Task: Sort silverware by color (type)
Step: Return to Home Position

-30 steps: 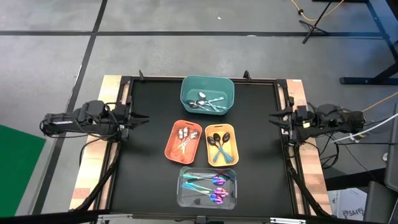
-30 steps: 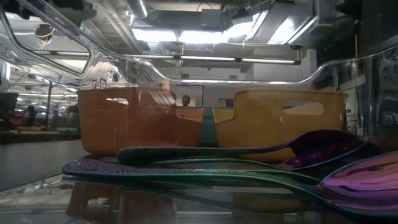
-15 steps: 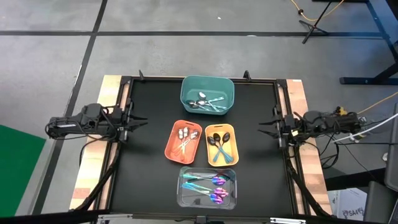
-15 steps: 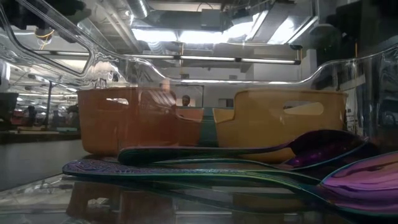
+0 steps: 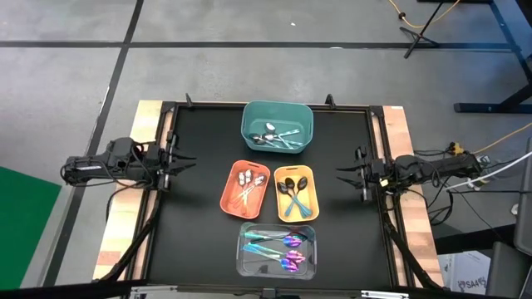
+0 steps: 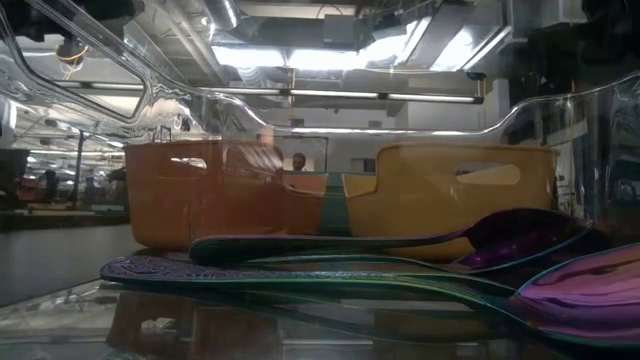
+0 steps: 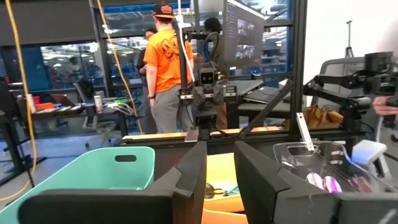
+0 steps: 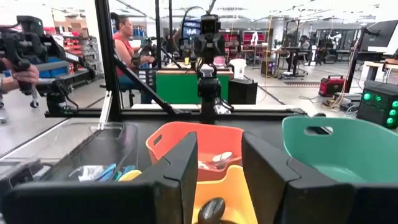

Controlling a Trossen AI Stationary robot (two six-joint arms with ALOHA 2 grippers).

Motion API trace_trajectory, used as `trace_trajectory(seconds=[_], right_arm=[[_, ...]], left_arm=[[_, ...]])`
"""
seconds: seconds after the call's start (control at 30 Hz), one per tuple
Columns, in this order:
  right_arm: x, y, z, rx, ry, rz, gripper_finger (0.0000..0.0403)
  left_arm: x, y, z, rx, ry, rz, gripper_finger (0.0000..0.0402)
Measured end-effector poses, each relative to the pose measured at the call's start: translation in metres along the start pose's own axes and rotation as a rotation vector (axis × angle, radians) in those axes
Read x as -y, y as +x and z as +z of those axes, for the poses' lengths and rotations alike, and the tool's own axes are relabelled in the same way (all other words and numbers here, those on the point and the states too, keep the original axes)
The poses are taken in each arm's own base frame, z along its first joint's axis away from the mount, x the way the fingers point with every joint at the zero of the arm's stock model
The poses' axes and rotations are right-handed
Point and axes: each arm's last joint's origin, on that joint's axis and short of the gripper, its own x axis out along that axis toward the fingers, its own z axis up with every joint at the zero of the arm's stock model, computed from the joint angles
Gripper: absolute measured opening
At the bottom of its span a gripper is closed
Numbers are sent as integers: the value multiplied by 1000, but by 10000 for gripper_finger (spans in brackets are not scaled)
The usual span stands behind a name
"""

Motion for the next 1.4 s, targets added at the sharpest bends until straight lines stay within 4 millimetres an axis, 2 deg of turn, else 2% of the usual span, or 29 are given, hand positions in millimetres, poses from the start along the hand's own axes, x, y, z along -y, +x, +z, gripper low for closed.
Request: trace_trajectory(seconds=[0.4,0.63,0.7,1.07,1.4], right_arm=[[-1,3,-31,-6,-1,0,115],[-1,3,-31,-7,-2,0,115],[-1,3,-31,-7,-2,0,115],[-1,3,-31,-7,-2,0,115],[-1,3,-31,-14,-3,0,115]], left_arm=[[0,0,0,-1,9,-9,75],[1,0,-6,-51,26,-12,75],[1,3,-11,-47,28,-16,75],[4,18,-68,19,36,-23,75],[4,18,-72,-1,41,-16,75]])
